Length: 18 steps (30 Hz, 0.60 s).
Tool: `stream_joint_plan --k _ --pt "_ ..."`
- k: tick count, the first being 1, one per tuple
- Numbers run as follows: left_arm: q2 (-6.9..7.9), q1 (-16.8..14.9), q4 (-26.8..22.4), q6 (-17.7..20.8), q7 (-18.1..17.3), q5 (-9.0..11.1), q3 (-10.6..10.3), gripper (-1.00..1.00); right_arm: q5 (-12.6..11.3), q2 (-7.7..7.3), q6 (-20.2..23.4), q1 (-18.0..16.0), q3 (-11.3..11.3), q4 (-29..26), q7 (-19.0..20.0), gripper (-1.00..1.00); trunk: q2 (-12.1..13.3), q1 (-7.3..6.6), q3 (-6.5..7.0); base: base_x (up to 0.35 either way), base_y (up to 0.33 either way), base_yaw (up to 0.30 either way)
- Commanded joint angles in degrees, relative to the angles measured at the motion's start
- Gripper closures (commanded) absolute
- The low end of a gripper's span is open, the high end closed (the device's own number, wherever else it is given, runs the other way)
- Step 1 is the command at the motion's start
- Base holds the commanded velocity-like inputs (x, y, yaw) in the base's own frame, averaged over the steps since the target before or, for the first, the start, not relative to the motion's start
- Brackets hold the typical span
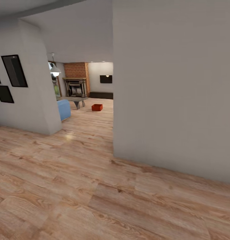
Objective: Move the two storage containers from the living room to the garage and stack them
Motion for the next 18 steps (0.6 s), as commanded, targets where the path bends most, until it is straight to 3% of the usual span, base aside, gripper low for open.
stream_joint_plan --k 1,18 --pt "-0.01 0.0 0.0 -0.1 0.1 0.1 0.1 -1.00 -0.1 0.01 -0.3 -0.1 0.4 0.2 -0.2 -1.00 0.0 0.03 -0.05 0.326 0.000 0.268" --pt "0.11 0.0 0.0 0.4 0.1 -0.1 0.1 -1.00 -0.1 0.15 -0.3 -0.1 0.5 0.2 -0.2 -1.00 0.0 0.03 -0.05 0.325 0.000 0.268"
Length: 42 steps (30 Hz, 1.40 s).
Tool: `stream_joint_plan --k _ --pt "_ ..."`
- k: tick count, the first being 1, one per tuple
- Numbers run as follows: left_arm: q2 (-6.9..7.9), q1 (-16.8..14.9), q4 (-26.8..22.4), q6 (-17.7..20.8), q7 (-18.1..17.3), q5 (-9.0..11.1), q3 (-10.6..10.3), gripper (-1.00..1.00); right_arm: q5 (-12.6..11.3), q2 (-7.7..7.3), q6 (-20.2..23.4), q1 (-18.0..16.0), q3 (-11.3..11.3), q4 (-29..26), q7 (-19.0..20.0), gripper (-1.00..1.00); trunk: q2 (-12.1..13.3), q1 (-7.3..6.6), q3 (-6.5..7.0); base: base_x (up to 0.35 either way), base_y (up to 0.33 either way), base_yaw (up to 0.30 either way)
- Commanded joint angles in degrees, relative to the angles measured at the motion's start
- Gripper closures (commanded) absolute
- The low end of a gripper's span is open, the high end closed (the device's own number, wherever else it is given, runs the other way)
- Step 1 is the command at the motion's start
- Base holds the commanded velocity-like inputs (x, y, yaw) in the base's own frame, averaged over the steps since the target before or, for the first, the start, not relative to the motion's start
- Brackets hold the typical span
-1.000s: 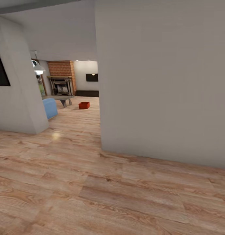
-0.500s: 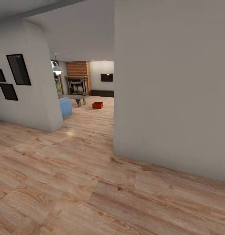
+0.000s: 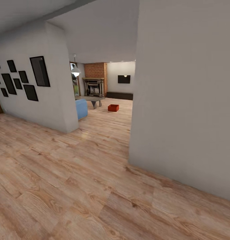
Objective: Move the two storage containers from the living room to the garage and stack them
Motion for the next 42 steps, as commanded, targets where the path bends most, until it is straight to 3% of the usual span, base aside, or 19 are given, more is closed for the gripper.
stream_joint_plan --k 1,9,42 --pt "-0.01 0.0 0.0 0.0 0.1 0.1 0.1 -1.00 -0.1 0.03 -0.3 -0.1 0.5 0.2 -0.2 -1.00 0.0 0.03 -0.05 0.326 0.000 0.267" --pt "-0.13 0.0 0.0 -0.4 0.1 -0.1 0.0 -1.00 -0.1 0.12 -0.3 -0.1 0.5 0.2 -0.2 -1.00 0.0 0.03 -0.05 0.325 0.000 0.206" --pt "-0.34 0.0 0.0 -0.8 0.1 -0.2 -0.2 -1.00 -0.2 -0.22 -0.3 -0.1 0.3 0.2 -0.8 -1.00 0.0 0.03 -0.05 0.325 0.000 0.003"
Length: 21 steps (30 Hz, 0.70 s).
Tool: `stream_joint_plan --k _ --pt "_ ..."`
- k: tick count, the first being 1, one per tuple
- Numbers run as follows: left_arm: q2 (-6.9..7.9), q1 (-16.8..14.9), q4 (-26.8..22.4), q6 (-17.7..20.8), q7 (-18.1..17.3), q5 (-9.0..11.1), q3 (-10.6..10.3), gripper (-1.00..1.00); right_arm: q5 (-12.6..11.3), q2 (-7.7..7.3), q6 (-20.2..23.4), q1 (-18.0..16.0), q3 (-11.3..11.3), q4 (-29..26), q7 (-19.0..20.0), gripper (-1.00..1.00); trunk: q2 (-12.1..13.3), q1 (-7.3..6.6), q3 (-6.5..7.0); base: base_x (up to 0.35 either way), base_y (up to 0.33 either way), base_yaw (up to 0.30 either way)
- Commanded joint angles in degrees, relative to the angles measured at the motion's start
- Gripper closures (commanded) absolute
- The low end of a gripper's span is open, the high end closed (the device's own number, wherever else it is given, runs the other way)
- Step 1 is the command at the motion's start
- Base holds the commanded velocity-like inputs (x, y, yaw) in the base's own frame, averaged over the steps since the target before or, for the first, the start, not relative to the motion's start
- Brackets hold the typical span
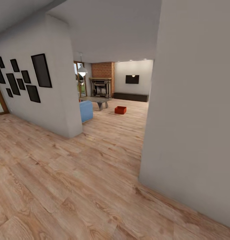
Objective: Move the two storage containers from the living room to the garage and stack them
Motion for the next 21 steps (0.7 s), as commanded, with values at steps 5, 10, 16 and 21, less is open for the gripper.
stream_joint_plan --k 5,10,16,21 --pt "-0.02 0.0 0.0 -0.1 0.1 0.1 0.1 -1.00 -0.1 -0.06 -0.3 -0.1 0.4 0.2 -0.2 -1.00 0.0 0.03 -0.05 0.325 0.000 0.000" --pt "0.11 0.0 0.0 -0.2 0.1 0.2 0.1 -1.00 -0.1 -0.24 -0.3 -0.1 0.4 0.2 0.3 -1.00 0.0 0.03 -0.05 0.325 0.000 0.000" --pt "0.18 0.0 0.0 -0.3 0.1 0.3 0.2 -1.00 -0.1 -0.18 -0.2 -0.1 0.4 0.2 0.5 -1.00 0.0 0.03 -0.05 0.325 0.000 0.000" --pt "0.23 0.0 0.0 -0.2 0.1 0.3 0.1 -1.00 -0.1 -0.21 -0.2 -0.1 0.4 0.2 0.5 -1.00 0.0 0.03 -0.05 0.325 0.000 0.000"
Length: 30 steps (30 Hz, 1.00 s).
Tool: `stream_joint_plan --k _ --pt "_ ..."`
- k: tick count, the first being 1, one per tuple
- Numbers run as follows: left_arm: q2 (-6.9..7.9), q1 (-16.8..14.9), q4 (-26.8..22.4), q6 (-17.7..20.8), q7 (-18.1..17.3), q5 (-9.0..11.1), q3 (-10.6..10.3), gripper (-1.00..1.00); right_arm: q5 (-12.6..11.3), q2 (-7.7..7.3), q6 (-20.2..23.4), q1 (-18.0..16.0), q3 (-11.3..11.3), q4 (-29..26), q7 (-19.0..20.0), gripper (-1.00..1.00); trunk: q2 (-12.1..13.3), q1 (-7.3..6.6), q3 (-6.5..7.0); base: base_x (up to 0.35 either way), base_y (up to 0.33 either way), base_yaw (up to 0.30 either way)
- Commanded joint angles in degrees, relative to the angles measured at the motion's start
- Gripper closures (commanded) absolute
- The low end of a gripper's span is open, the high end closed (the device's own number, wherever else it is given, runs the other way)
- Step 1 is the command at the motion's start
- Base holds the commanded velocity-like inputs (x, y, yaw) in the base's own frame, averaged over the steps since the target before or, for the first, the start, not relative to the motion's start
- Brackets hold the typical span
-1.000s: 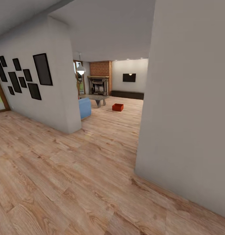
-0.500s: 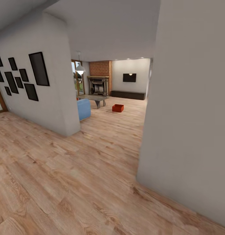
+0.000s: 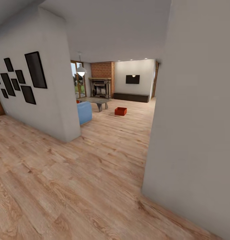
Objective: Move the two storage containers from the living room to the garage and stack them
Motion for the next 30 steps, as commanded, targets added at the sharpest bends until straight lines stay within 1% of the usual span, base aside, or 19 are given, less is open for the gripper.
stream_joint_plan --k 1,6,10,30 --pt "0.00 0.0 0.0 -0.1 0.1 0.1 0.1 -1.00 -0.1 0.10 -0.3 -0.1 0.4 0.2 -0.3 -1.00 0.0 0.03 -0.06 0.326 0.000 0.000" --pt "0.01 0.0 -0.1 -0.1 0.1 0.0 0.1 -1.00 0.0 0.29 -0.3 -0.1 0.5 0.2 -0.6 -1.00 0.0 0.03 -0.06 0.326 0.001 0.002" --pt "0.01 0.0 -0.1 -0.2 0.1 0.0 0.1 -1.00 0.0 0.36 -0.3 -0.1 0.5 0.2 -0.6 -1.00 0.0 0.03 -0.06 0.326 0.040 0.139" --pt "-0.07 0.0 -0.1 -0.1 0.1 -0.1 0.0 -1.00 0.2 0.25 -0.4 -0.1 0.5 0.2 -0.6 -1.00 0.0 0.03 -0.06 0.325 0.102 0.270"
